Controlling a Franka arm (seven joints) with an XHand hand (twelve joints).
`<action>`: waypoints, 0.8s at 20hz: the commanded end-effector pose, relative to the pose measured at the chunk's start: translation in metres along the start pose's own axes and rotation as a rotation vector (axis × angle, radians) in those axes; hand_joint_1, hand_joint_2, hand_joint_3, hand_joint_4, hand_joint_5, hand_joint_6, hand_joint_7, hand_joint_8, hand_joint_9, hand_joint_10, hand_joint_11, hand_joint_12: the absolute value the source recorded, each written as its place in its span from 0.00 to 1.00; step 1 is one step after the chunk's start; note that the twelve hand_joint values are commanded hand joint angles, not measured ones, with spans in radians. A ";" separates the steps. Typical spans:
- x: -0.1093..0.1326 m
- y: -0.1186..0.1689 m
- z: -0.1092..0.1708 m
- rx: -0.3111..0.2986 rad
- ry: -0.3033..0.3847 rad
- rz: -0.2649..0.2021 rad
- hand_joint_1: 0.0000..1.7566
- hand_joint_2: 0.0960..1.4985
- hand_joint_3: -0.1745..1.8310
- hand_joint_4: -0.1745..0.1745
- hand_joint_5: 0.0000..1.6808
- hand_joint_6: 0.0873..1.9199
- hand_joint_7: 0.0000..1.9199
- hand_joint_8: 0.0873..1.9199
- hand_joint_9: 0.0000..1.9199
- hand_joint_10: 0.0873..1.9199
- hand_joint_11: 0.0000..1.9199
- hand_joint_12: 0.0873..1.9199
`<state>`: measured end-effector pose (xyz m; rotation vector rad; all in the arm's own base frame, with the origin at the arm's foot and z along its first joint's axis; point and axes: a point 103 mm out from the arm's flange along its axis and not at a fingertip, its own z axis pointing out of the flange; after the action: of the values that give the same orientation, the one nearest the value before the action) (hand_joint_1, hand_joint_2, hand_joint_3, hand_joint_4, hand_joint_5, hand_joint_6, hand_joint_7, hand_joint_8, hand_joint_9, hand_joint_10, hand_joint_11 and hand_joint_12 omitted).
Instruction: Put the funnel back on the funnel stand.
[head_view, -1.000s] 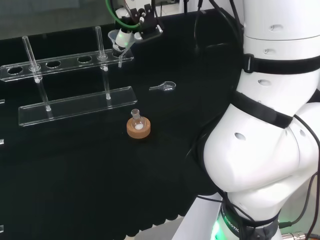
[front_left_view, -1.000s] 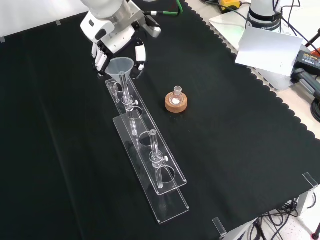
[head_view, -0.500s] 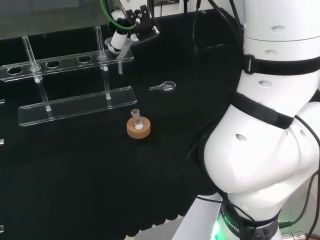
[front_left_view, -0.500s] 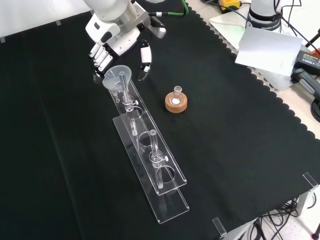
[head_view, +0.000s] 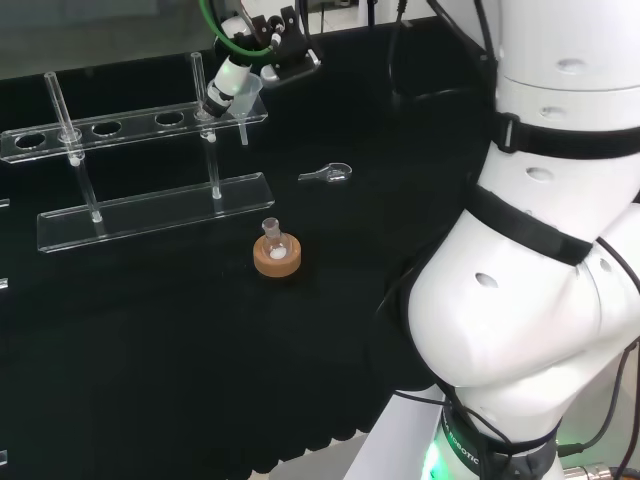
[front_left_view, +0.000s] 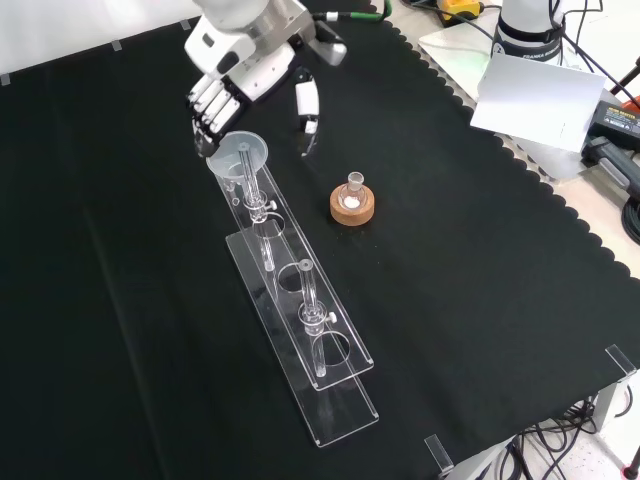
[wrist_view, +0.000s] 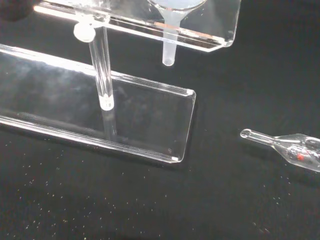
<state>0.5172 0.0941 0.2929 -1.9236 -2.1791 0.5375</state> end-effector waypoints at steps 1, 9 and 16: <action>-0.016 -0.057 -0.013 -0.102 0.050 0.030 0.33 0.40 0.24 0.31 0.12 0.00 0.00 0.28 0.06 0.40 0.03 0.77; -0.065 -0.118 -0.005 -0.128 0.149 0.108 0.35 0.43 0.24 0.30 0.14 0.00 0.01 0.33 0.10 0.39 0.04 0.76; -0.102 -0.152 0.006 -0.147 0.195 0.158 0.36 0.43 0.25 0.29 0.16 0.00 0.02 0.34 0.11 0.39 0.05 0.75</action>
<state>0.4173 0.0208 0.3537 -2.0843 -2.0936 0.3076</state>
